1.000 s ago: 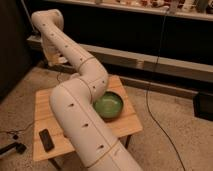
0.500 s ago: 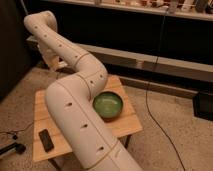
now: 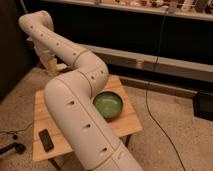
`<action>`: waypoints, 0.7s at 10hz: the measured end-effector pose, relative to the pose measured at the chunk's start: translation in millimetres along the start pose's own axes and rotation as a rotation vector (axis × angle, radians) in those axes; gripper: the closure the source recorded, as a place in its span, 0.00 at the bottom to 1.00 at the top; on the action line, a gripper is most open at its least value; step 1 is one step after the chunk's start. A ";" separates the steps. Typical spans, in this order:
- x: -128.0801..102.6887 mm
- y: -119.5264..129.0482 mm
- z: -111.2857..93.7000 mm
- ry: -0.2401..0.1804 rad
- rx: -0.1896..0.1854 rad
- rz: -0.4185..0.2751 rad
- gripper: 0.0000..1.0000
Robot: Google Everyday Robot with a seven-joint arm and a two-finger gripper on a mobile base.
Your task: Place the white sponge in the ceramic cup
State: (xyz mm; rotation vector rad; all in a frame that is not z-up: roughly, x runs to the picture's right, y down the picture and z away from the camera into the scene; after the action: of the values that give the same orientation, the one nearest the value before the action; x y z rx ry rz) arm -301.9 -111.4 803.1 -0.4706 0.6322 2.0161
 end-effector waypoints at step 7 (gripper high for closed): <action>-30.3 6.0 39.6 0.044 -0.084 0.069 0.98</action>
State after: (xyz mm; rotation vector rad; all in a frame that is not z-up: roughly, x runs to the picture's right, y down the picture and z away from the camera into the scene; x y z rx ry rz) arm -295.3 -110.5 852.8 -0.5507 0.5997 2.1090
